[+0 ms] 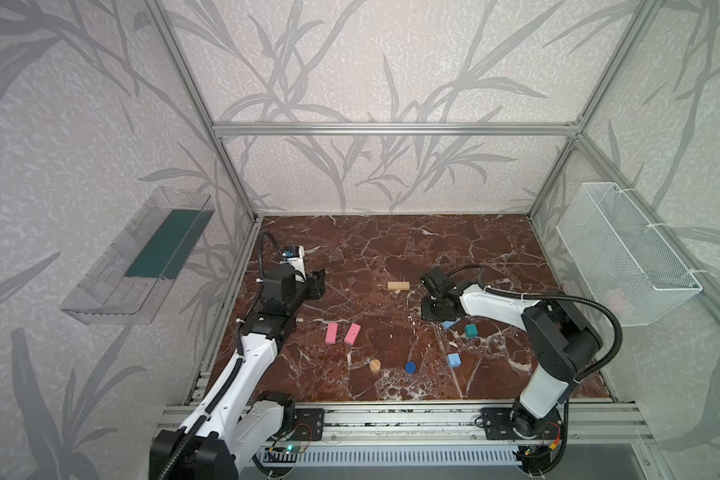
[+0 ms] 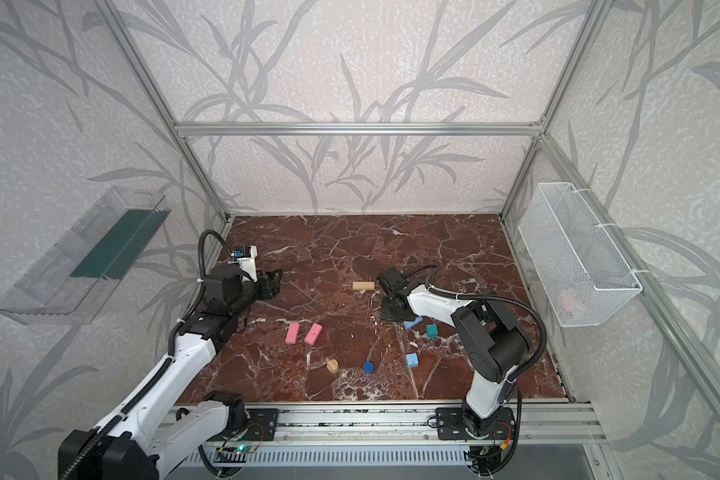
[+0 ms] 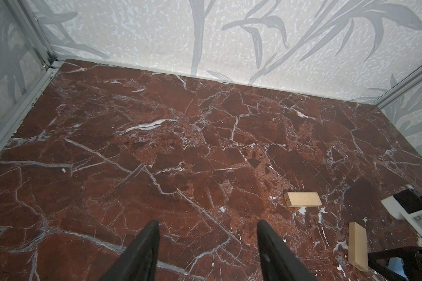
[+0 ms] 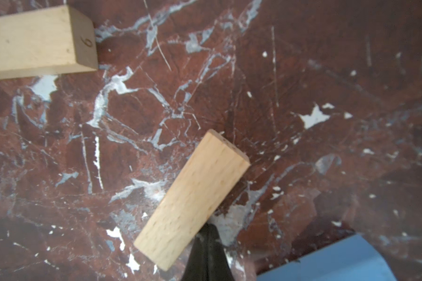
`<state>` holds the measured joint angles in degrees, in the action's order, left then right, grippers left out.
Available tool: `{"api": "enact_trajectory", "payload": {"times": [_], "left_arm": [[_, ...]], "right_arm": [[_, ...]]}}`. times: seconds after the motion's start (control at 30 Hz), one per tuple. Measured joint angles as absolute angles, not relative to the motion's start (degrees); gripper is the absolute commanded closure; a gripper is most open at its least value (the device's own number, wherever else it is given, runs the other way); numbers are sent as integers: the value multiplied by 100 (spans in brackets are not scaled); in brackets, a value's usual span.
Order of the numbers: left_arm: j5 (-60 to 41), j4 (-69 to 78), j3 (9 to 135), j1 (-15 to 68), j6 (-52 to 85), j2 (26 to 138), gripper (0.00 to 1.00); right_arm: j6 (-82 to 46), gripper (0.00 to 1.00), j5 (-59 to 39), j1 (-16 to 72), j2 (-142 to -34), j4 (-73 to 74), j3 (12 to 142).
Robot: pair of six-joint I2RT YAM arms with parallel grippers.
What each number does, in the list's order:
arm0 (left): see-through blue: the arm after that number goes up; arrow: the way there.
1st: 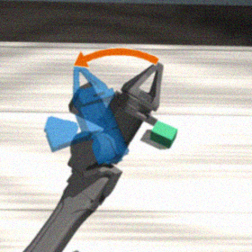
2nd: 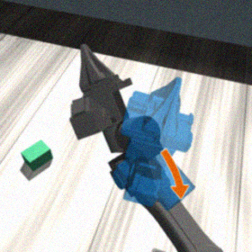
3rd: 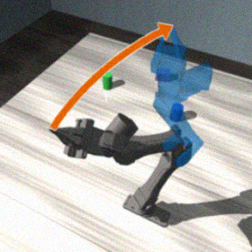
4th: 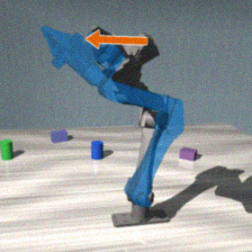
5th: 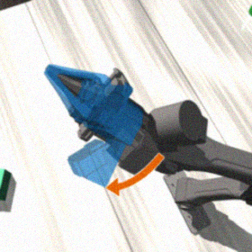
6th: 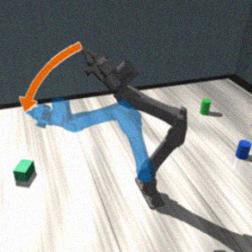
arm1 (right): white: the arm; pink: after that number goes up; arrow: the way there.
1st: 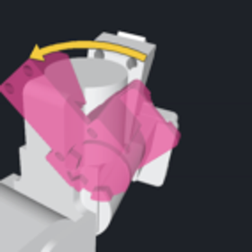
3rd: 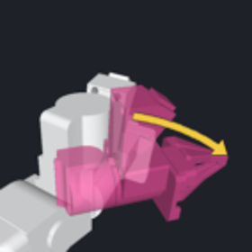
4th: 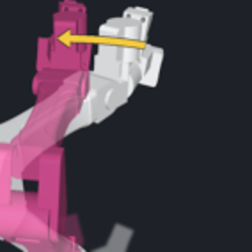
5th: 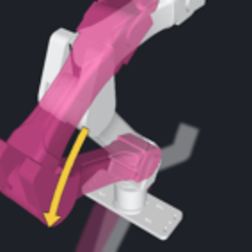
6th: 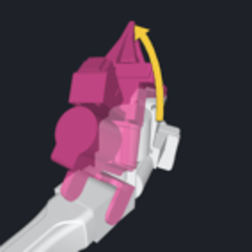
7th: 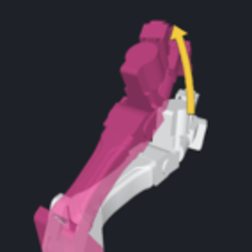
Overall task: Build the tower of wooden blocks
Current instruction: 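Lower the right gripper over the second plain wood bar and align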
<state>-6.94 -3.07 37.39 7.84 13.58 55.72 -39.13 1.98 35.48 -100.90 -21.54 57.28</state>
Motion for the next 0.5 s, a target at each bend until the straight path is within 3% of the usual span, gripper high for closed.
{"api": "enact_trajectory", "payload": {"times": [0.5], "left_arm": [[-635, -307, 3741, 784, 1350, 5616, 38]], "right_arm": [[-3920, 100, 16, 3771, -10416, -2062, 6112]]}}
